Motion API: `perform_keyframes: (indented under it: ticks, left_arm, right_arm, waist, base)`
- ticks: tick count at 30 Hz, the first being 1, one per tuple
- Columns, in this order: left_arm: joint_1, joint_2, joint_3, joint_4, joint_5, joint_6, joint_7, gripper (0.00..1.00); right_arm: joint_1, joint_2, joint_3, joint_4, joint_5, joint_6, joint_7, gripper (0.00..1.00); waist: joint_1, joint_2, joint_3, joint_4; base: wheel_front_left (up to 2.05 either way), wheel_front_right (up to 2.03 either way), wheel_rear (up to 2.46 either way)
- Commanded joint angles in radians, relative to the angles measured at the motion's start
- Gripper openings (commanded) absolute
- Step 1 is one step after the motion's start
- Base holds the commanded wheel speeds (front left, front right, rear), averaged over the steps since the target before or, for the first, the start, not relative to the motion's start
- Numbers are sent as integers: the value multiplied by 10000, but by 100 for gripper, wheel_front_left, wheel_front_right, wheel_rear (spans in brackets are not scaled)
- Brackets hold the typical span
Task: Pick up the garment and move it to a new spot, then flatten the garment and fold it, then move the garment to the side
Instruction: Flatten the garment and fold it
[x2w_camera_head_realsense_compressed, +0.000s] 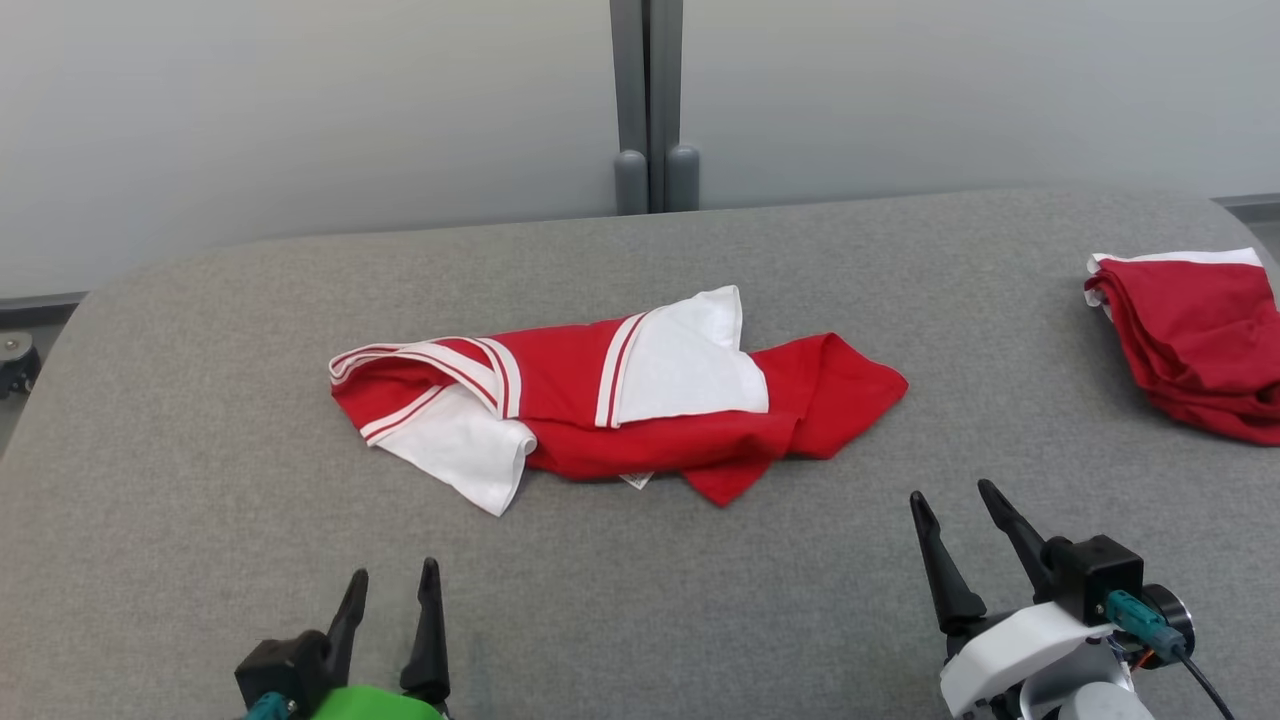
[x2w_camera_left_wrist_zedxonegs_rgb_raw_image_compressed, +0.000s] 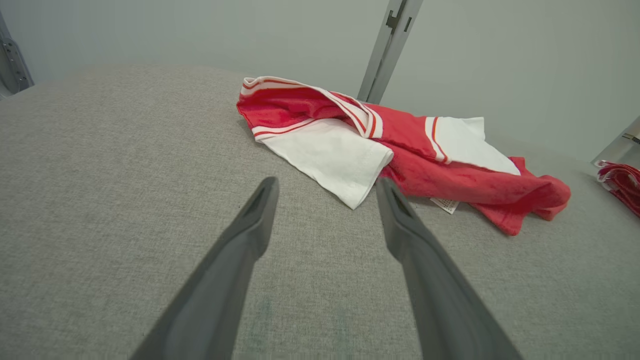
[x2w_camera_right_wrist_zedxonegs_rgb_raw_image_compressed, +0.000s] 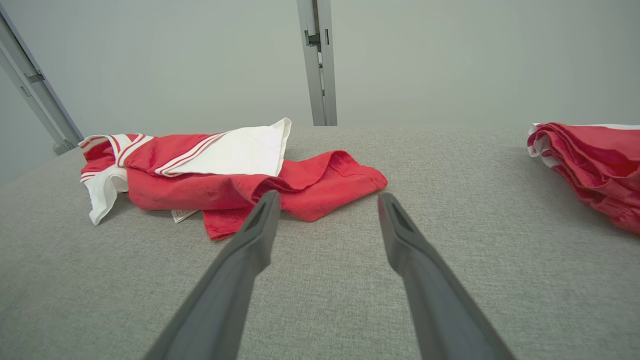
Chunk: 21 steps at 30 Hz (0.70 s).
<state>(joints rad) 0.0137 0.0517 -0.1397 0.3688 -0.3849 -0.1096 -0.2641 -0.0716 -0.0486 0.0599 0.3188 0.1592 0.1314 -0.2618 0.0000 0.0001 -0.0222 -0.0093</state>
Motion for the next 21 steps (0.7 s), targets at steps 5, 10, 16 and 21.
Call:
perform_keyframes:
  ticks: [5,10,16,21]
  left_arm:
    - [-758,7,-282,841,-41,154,552,100]
    - [-1685,5,-429,1543,-666,241,1530,100]
    - [-2785,4,-738,2399,-1153,603,2239,100]
    - [-3494,8,-953,3097,-1502,818,2401,100]
  right_arm:
    - [-139,-38,55,11,31,-16,-47,100]
    - [-332,-37,175,14,23,-16,-47,100]
    - [-617,-40,389,57,100,-16,-48,100]
    - [-830,-38,467,23,56,-16,-48,100]
  waist:
    - [0,-1,168,-53]
    - [0,-1,436,-229]
    - [0,-1,876,-593]
    - [0,-1,1245,-906]
  base:
    - [0,0,0]
    - [0,0,0]
    - [0,0,0]
    - [0,0,0]
